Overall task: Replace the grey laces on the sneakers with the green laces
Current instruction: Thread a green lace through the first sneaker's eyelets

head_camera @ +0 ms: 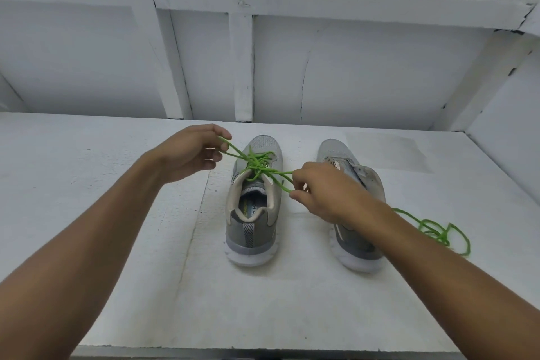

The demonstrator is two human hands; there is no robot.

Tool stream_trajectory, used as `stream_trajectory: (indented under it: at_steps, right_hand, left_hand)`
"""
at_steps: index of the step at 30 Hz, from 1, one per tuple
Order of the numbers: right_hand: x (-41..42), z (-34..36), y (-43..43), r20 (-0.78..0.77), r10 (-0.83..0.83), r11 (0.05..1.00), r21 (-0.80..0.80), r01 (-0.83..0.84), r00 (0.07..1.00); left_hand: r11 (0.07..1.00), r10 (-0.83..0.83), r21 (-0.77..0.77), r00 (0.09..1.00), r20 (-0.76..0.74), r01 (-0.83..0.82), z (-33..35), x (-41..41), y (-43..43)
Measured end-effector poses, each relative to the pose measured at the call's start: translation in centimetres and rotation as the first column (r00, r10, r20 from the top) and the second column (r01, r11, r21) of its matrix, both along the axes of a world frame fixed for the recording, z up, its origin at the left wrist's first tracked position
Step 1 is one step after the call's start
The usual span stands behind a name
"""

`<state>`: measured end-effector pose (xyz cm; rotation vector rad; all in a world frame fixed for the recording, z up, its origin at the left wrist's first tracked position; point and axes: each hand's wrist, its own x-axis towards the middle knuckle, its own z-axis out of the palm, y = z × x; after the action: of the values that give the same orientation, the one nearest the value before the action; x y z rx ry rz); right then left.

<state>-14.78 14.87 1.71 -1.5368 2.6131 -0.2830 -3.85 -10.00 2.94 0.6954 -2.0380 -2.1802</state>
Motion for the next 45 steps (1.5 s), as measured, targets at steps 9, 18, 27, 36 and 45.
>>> stream_trajectory:
  at_steps: [9,18,27,36,45]
  right_hand:
    - [-0.2,1.6,0.5,0.31,-0.132,0.983,-0.079,0.164,0.942]
    - [-0.7,1.5,0.5,0.867,-0.144,0.829,-0.158,0.537,0.478]
    - [-1.2,0.9,-3.6,0.943,0.333,0.582,-0.226,0.781,0.024]
    - [-0.6,0.2,-7.2,0.95,0.175,0.525,-0.311,0.792,0.257]
    - [0.3,0.4,-8.2,0.903,0.071,0.718,-0.341,0.606,0.424]
  left_hand:
    - [0.42,-0.24,-0.827,0.924,0.296,0.374,1.4,-2.9,6.2]
    - [0.827,-0.245,-0.52,0.969,0.011,0.215,0.2,-0.9,3.5]
    - [0.671,-0.265,-0.706,0.963,0.055,0.225,2.6,-0.2,2.3]
    - [0.489,-0.129,-0.871,0.991,-0.033,0.035,5.5,-1.6,1.9]
    - [0.55,-0.211,-0.833,0.975,-0.067,0.062,6.8,-3.5,3.6]
